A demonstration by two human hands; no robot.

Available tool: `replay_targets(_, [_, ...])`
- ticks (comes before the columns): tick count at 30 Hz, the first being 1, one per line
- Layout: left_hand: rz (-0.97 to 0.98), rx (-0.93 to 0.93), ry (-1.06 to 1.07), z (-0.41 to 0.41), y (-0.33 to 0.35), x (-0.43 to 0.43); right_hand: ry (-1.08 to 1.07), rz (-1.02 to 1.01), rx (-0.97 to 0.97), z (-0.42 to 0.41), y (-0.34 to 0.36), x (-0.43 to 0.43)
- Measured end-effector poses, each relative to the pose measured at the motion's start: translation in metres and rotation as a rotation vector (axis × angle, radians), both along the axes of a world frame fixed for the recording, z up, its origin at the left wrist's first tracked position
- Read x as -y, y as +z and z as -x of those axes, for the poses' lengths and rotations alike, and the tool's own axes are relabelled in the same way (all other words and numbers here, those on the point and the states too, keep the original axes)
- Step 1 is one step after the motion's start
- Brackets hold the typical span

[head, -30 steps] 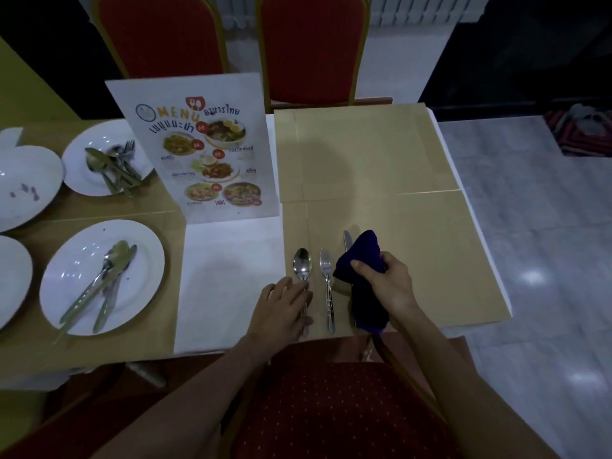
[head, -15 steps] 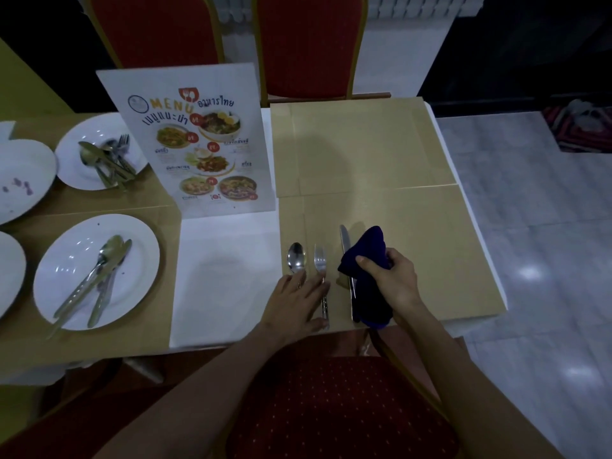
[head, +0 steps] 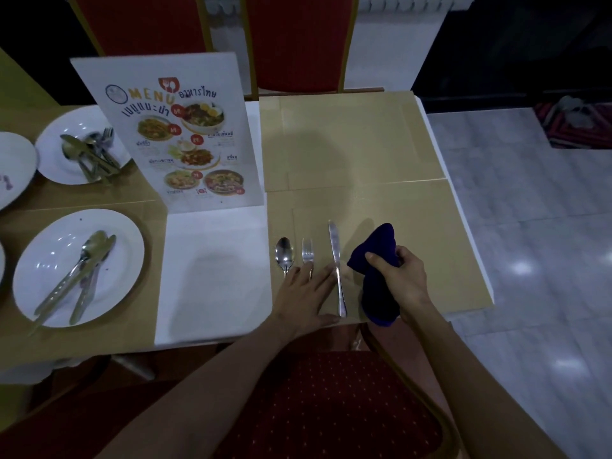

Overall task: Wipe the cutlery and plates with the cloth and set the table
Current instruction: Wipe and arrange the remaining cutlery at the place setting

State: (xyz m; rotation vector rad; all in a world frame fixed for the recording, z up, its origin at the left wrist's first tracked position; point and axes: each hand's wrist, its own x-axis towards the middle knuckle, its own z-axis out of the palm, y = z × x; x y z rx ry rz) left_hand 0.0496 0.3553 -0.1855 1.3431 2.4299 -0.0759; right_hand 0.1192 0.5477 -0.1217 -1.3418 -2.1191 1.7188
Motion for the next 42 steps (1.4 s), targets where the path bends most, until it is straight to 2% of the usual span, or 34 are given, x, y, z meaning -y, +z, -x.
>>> replay_targets(5, [-0.058, 0.017, 0.059, -0.005, 0.006, -0.010, 0.002, 0.001, -0.005, -0.002, 0.001, 0.003])
replay_targets(9, [0.005, -0.049, -0.004, 0.001, 0.014, -0.029, 0.011, -0.017, -0.006, 0.000, 0.002, 0.004])
replay_targets(21, [-0.001, -0.014, 0.054, -0.005, 0.002, -0.002, 0.031, -0.003, 0.005, -0.003, 0.003, 0.009])
replay_targets(26, [-0.109, 0.014, 0.122, 0.004, 0.013, 0.017, 0.075, -0.058, 0.029, 0.006, 0.014, 0.016])
replay_targets(33, [-0.257, -0.092, 0.387, 0.054, 0.041, 0.115, 0.373, -0.223, -0.005, 0.062, 0.049, 0.090])
replay_targets(38, [-0.297, -0.202, 0.656, 0.097, 0.062, 0.242, 0.666, -0.408, -0.073, 0.124, 0.074, 0.206])
replay_targets(42, [-0.328, -0.223, 0.840, 0.115, 0.067, 0.364, 0.807, -0.428, -0.102, 0.161, 0.080, 0.313])
